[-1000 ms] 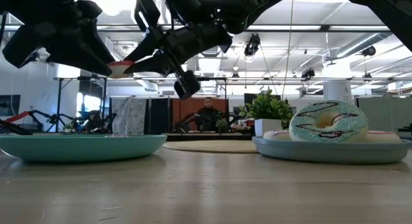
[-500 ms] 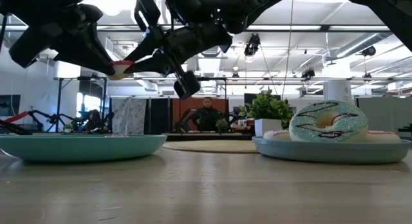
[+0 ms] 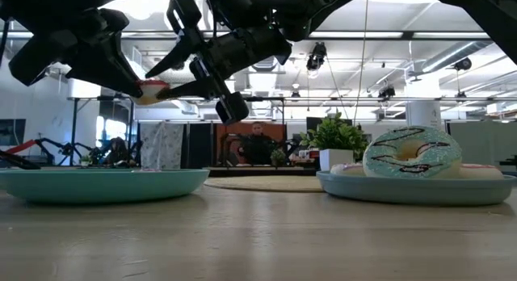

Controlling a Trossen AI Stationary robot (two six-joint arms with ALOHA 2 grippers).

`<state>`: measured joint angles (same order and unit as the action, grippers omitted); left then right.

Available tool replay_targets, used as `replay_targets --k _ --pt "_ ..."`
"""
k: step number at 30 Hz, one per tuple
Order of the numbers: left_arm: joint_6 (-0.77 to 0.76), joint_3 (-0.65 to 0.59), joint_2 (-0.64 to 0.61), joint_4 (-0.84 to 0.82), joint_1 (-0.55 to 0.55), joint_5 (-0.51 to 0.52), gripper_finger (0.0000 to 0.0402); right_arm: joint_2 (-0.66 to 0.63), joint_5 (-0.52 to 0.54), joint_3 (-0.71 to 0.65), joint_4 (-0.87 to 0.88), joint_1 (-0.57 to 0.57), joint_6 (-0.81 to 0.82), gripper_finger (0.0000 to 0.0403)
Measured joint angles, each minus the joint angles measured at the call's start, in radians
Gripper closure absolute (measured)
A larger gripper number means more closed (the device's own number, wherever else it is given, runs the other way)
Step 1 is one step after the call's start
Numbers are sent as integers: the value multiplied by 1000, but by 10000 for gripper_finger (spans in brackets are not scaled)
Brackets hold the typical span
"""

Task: Pick & Place donuts
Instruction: Put the small pink donut on the blue plate

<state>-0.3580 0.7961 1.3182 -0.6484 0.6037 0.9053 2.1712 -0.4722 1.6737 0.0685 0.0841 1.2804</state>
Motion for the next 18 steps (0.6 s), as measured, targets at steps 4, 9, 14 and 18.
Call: replay_targets --k 4,9,14,18 --pt "-56 0 0 -33 0 -28 399 0 1 0 0 0 -5 232" --pt "-267 -1 0 -159 10 -80 399 -10 1 0 16 0 -39 189" --pt "-354 -4 0 -222 59 -139 399 -28 1 0 61 1 -89 165" --pt "-353 -43 1 -167 72 -256 399 -49 1 0 74 4 -116 153"
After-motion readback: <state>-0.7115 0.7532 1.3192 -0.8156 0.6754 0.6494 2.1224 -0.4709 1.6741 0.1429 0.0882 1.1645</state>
